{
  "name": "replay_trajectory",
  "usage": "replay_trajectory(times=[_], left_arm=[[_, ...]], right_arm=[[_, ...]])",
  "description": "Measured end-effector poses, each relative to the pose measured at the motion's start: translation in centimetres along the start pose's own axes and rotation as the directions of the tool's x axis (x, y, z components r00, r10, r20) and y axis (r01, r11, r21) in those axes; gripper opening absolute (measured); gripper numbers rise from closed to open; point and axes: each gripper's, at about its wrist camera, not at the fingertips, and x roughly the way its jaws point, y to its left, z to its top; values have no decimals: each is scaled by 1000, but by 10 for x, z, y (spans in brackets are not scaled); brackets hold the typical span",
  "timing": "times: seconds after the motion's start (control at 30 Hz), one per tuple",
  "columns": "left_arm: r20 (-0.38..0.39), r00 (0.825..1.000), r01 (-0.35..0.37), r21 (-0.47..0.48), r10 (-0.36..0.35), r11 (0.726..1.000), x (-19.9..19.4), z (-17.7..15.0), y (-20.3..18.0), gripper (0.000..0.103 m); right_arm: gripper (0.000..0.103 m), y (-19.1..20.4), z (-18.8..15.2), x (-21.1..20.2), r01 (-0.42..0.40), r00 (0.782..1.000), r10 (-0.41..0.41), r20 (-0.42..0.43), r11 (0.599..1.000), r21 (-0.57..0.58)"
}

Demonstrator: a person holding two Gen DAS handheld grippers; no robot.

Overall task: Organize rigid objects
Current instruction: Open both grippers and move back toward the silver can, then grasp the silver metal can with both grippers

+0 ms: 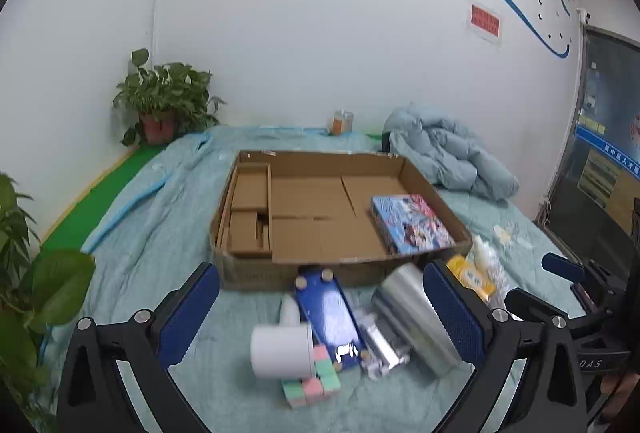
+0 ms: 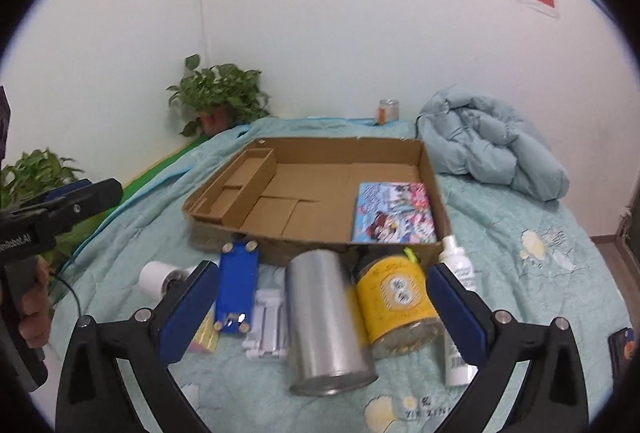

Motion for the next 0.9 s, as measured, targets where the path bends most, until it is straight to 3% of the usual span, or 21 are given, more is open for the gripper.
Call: replay_trajectory(times=[0.17,0.23,0.3,0.43,0.53,0.6,0.77,0.9], left_arm=[[-101,995,8,-66,-15,998,6,-43,1,102],[-166,985,-48,-54,39,997,18,-57,-4,102],[-224,973,-59,-36,50,998,30,-67,-9,102],[-259,966,4,-82,-25,997,39,-77,-13,102],[-260,966,-4,-41,-7,999,43,-78,-22,102],[-267,964,-1,-32,-8,1000,46,-78,-26,102],[-293,947,112,-76,-130,991,60,-66,-25,102],[-332,910,232,-84,-247,969,71,-68,-36,102]], right_arm=[[103,2,-32,22,-74,987,76,-143,997,19],[103,-5,-45,48,-61,965,78,-250,995,75],[103,-20,-53,69,-39,942,93,-321,985,170],[103,-39,-59,96,-19,918,122,-378,964,265],[102,-42,-65,107,-25,907,135,-399,962,270],[90,-43,-71,113,-29,890,148,-430,962,272],[89,-37,-76,100,-24,890,116,-441,978,208],[89,-32,-82,66,18,870,77,-487,982,187]])
